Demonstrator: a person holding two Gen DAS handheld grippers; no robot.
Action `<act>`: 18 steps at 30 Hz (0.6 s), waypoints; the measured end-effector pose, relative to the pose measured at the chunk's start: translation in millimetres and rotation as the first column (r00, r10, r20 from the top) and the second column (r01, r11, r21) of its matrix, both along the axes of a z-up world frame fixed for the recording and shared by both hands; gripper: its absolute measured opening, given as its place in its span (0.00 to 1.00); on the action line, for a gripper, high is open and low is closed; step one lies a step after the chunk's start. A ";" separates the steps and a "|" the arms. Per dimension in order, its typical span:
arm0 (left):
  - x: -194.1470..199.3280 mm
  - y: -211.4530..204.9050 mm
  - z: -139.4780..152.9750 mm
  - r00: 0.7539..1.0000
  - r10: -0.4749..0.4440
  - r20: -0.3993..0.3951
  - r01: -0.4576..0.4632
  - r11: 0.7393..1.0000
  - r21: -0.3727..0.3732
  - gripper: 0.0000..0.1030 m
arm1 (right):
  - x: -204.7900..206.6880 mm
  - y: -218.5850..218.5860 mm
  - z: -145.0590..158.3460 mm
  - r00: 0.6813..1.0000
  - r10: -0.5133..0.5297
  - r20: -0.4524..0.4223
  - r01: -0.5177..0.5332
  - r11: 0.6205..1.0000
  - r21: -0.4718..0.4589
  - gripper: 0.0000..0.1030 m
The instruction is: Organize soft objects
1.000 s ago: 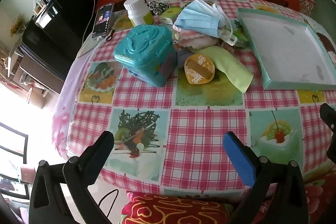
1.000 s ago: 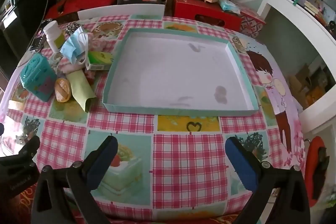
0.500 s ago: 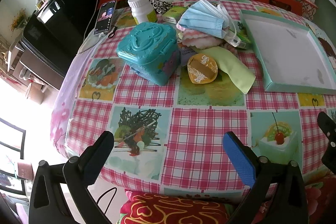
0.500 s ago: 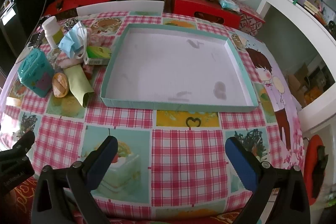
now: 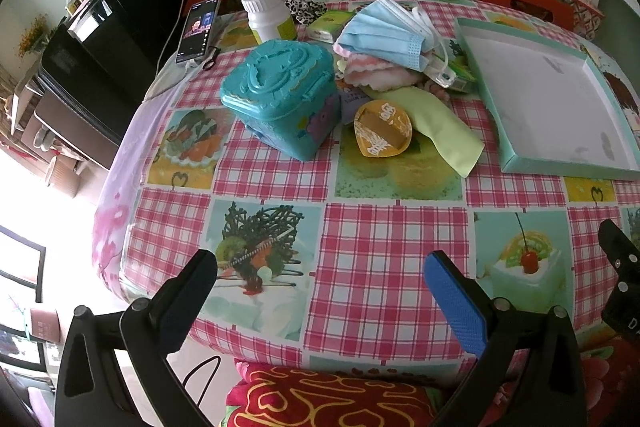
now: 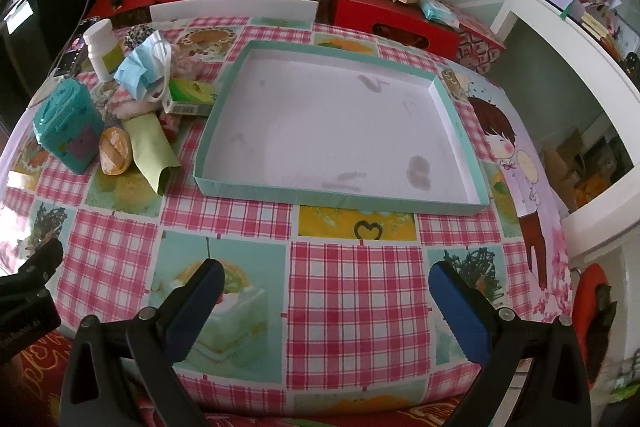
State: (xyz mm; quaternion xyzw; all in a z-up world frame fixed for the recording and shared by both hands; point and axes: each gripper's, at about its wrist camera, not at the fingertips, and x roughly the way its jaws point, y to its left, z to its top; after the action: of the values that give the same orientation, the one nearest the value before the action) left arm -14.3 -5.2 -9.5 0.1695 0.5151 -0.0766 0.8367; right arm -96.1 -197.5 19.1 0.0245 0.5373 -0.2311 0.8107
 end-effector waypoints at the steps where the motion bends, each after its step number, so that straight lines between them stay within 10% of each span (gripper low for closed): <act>1: -0.6 0.7 -0.3 1.000 -0.001 0.000 0.001 1.000 -0.001 1.00 | 0.3 0.0 -0.3 1.000 0.000 -0.001 0.000 1.000 0.000 1.00; 18: -2.2 2.9 -3.2 1.000 -0.004 -0.010 0.004 1.000 -0.003 1.00 | 0.0 2.8 -2.4 1.000 0.006 -0.014 -0.006 1.000 -0.008 1.00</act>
State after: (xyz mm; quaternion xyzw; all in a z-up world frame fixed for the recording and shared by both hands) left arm -16.5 -2.3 -12.7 0.1687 0.5189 -0.0800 0.8342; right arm -96.1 -194.6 16.7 0.0180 0.5422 -0.2308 0.8077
